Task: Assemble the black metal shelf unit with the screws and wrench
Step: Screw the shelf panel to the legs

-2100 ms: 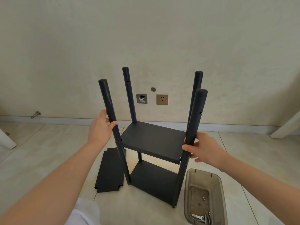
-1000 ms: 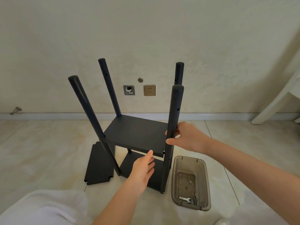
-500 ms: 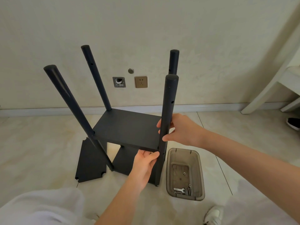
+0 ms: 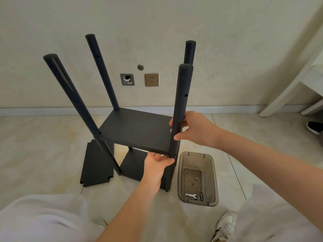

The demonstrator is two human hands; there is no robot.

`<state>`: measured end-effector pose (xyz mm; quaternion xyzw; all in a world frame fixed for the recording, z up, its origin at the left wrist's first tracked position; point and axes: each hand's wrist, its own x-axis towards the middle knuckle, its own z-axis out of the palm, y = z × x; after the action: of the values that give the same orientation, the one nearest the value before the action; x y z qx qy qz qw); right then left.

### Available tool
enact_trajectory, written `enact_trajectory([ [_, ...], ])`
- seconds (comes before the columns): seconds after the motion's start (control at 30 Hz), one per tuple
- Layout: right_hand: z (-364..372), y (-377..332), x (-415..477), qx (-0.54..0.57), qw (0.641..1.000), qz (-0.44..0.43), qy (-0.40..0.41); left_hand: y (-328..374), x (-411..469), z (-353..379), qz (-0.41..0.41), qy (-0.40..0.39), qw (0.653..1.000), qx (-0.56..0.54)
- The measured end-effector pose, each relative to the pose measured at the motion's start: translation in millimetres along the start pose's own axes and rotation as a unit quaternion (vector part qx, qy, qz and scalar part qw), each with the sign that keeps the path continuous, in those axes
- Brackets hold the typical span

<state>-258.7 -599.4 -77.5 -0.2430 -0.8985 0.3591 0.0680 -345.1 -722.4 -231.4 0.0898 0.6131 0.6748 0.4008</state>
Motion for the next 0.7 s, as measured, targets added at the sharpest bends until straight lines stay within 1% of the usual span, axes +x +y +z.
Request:
enact_trajectory([
  [0.17, 0, 1, 0, 0.002, 1.0, -0.004, -0.001, -2, 2, -1, 0.02, -0.006, 1.0, 0.007],
  [0.23, -1, 3, -1, 0.002, 1.0, -0.007, -0.005, -4, 3, -2, 0.028, -0.006, 0.999, 0.028],
  [0.33, -5, 7, -5, 0.001, 0.999, 0.002, -0.034, -4, 4, -3, 0.031, 0.003, 0.998, 0.06],
  [0.43, -14, 17, -10, 0.026, 0.997, 0.053, -0.058, -7, 5, -4, 0.033, 0.015, 0.996, 0.082],
  [0.57, -11, 41, -15, 0.067, 0.983, 0.133, -0.104, -11, 6, -5, 0.04, 0.018, 0.996, 0.073],
  [0.7, 25, 84, -7, 0.031, 0.964, 0.215, -0.156, -12, 5, -5, 0.039, 0.02, 0.997, 0.068],
])
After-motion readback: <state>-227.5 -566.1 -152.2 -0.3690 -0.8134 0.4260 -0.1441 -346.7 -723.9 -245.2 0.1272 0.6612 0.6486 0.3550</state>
